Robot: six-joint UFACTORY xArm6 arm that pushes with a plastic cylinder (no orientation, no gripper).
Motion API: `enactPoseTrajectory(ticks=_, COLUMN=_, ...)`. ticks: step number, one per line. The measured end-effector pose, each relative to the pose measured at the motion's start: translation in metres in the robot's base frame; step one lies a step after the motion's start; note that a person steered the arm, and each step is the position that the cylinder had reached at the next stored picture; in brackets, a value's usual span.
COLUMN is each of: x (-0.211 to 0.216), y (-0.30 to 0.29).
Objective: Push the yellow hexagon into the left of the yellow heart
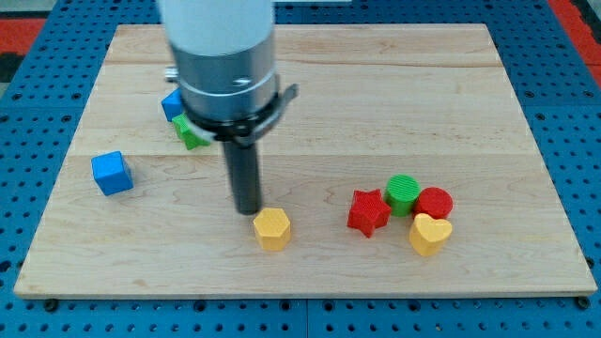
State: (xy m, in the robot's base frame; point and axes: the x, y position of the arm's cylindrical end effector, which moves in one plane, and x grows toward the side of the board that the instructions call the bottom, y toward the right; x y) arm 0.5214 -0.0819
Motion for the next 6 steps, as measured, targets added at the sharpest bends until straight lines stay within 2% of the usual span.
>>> enactPoseTrajectory(ticks=1, x=0.013, y=-0.014)
enactPoseTrajectory(ticks=2, x=0.035, y=0.006)
enactPoseTrajectory(ticks=6, x=0.034, y=0.206)
